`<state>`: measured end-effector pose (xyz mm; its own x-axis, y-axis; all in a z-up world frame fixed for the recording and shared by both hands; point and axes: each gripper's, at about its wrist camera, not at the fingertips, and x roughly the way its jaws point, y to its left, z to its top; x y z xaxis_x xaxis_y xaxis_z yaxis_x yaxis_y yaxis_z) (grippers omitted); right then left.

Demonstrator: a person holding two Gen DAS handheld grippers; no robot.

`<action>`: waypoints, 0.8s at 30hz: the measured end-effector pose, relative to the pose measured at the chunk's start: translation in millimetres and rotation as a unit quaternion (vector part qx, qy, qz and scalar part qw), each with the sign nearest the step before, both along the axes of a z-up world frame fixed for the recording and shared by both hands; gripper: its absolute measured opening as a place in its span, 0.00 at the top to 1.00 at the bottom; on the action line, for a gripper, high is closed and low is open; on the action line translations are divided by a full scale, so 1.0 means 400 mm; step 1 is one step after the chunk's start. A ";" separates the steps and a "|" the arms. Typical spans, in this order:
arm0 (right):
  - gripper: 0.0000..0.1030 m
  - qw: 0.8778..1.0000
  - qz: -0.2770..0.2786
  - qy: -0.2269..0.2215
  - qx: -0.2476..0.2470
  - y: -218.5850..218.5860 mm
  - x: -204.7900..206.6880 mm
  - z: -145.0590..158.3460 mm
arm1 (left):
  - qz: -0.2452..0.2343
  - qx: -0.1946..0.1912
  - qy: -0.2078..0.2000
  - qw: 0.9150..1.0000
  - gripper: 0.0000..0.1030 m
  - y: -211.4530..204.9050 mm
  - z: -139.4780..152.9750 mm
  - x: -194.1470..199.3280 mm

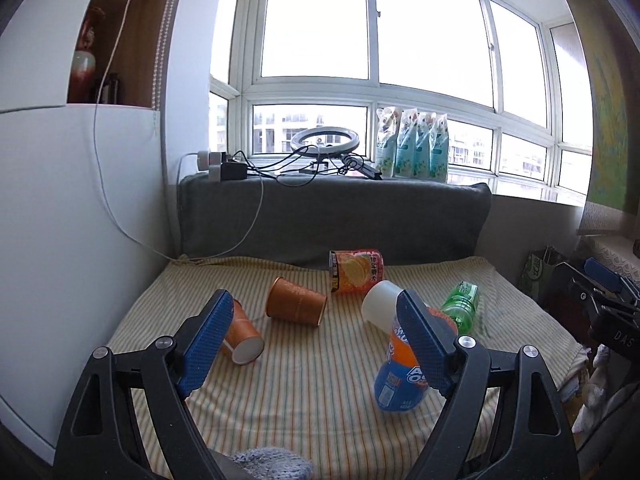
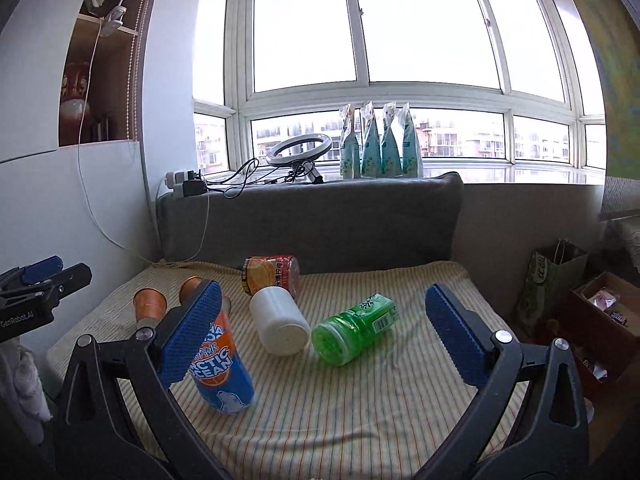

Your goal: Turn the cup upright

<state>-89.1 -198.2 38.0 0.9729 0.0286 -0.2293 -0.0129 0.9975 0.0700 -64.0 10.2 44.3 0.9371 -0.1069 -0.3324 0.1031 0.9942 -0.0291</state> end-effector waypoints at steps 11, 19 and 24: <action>0.00 1.000 -0.003 0.000 0.006 -0.004 -0.006 -0.004 | -0.005 0.003 -0.005 1.000 0.18 -0.004 0.000 -0.014; 0.00 1.000 -0.003 0.000 0.006 -0.003 -0.005 -0.004 | -0.003 0.006 -0.010 1.000 0.18 -0.006 0.003 -0.014; 0.00 1.000 -0.002 0.001 0.007 -0.002 -0.004 -0.005 | -0.002 0.003 -0.006 1.000 0.18 -0.007 0.003 -0.012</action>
<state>-90.8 -199.1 35.9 0.9728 0.0280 -0.2299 -0.0090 0.9965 0.0834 -68.8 7.3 45.4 0.9408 -0.1083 -0.3212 0.1073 0.9940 -0.0209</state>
